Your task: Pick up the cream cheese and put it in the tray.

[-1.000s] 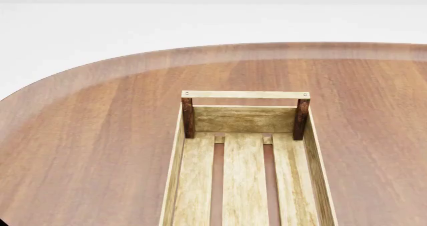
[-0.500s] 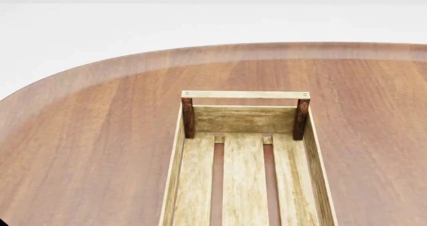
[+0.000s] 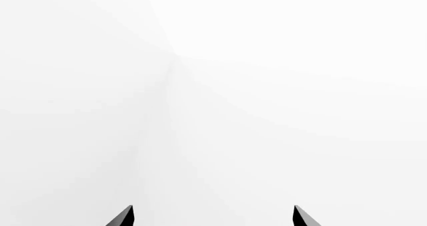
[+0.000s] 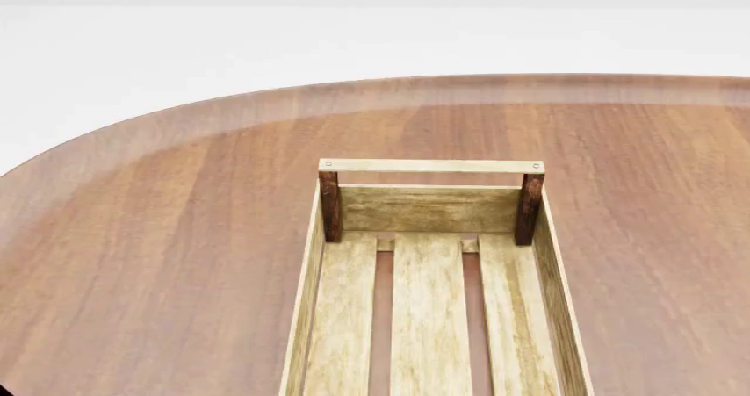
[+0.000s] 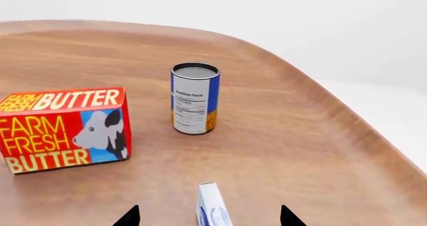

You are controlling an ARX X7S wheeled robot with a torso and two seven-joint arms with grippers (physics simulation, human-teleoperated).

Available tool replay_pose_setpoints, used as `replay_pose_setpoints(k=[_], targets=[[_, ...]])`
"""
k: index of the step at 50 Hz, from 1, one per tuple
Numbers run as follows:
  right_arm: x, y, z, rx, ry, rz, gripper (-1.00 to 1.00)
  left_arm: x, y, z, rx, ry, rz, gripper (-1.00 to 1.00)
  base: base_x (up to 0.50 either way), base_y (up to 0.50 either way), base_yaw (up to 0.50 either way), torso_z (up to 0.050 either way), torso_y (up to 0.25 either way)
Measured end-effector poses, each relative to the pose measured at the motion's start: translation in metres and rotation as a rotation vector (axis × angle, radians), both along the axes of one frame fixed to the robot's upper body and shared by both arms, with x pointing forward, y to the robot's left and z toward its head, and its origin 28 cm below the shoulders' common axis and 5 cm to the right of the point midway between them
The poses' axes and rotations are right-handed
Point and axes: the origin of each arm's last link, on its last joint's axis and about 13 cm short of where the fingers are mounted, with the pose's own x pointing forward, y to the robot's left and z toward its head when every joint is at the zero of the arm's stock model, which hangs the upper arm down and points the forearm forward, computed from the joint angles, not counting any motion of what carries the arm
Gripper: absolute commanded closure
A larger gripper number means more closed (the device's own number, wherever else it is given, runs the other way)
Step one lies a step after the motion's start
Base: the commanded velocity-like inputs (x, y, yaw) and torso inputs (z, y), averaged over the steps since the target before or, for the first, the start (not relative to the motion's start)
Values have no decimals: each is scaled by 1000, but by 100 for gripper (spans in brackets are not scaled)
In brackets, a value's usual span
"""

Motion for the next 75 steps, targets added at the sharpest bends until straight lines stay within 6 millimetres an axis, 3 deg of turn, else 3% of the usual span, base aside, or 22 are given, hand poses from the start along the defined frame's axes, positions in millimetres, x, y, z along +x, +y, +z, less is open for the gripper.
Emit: replay_pose_setpoints(k=[75], targets=[[-5, -20, -18, 12, 77, -84, -100, 0, 2, -1, 0, -3, 13, -100, 0, 0, 0, 0, 0]])
